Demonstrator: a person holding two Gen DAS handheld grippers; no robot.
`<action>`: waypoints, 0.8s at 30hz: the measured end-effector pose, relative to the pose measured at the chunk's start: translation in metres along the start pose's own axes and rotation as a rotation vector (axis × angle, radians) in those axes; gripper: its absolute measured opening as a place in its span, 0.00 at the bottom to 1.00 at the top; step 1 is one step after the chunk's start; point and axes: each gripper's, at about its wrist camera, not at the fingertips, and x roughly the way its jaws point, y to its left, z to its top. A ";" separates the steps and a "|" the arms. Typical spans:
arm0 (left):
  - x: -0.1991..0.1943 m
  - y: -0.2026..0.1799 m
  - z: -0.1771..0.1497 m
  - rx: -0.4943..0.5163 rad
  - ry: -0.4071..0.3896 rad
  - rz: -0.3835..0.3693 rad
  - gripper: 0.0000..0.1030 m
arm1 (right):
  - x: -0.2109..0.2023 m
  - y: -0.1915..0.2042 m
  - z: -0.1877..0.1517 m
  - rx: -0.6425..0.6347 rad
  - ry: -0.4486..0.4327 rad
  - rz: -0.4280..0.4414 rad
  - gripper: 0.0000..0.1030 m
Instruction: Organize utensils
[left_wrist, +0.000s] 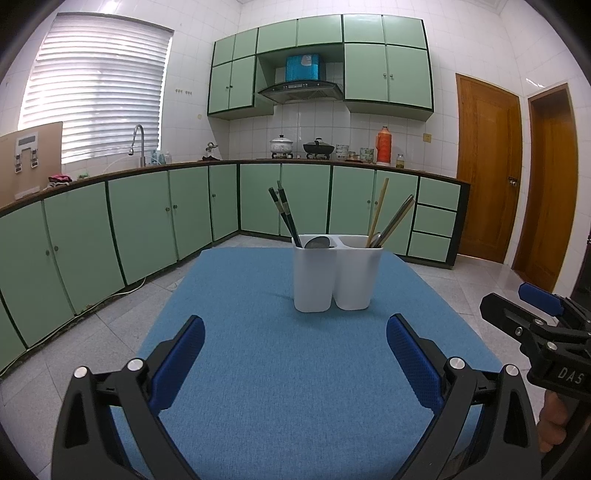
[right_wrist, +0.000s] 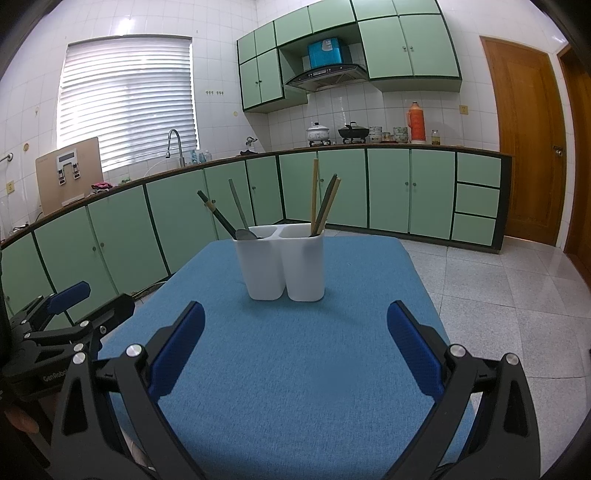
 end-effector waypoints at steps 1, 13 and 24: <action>0.000 0.000 0.000 -0.001 -0.001 0.001 0.94 | 0.000 0.000 0.000 0.000 0.000 0.000 0.93; -0.002 -0.002 -0.001 -0.001 -0.002 0.013 0.94 | 0.001 -0.001 -0.001 0.000 0.003 -0.001 0.93; -0.002 0.001 -0.001 -0.017 -0.001 0.006 0.93 | 0.002 -0.001 -0.003 0.000 0.005 -0.001 0.93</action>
